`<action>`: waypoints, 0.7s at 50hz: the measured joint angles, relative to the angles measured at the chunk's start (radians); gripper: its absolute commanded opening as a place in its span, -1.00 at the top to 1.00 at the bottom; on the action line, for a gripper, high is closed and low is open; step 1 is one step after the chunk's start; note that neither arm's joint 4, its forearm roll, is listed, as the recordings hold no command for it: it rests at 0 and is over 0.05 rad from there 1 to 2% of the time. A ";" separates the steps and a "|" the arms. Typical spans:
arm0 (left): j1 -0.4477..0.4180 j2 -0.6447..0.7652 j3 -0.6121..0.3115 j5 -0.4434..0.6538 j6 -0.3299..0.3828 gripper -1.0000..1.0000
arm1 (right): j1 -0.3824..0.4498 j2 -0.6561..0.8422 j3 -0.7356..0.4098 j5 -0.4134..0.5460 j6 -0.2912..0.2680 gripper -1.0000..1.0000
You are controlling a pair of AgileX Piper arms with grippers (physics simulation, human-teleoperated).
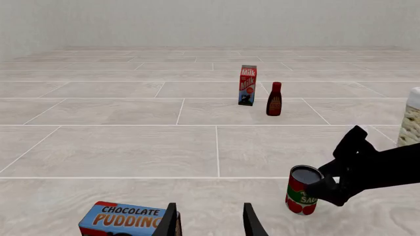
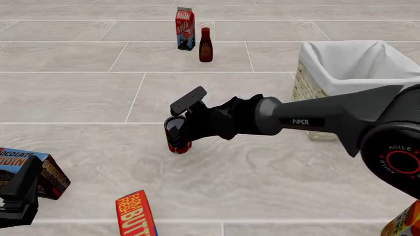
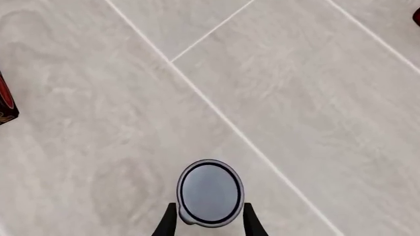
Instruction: Pick the tomato sauce and place it in the basket.
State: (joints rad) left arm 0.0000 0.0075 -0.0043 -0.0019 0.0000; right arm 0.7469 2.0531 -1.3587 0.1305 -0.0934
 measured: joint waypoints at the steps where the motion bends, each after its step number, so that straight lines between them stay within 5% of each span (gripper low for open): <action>1: 0.000 0.000 0.000 0.000 0.000 -1.00 | 0.000 0.000 0.000 0.000 0.000 -1.00; 35: 0.000 0.000 0.000 0.000 0.000 -1.00 | -0.002 0.022 -0.009 -0.004 0.006 -1.00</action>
State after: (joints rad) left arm 0.0000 0.0075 -0.0043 -0.0019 0.0000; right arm 0.7446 2.0750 -1.3674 0.1265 -0.0878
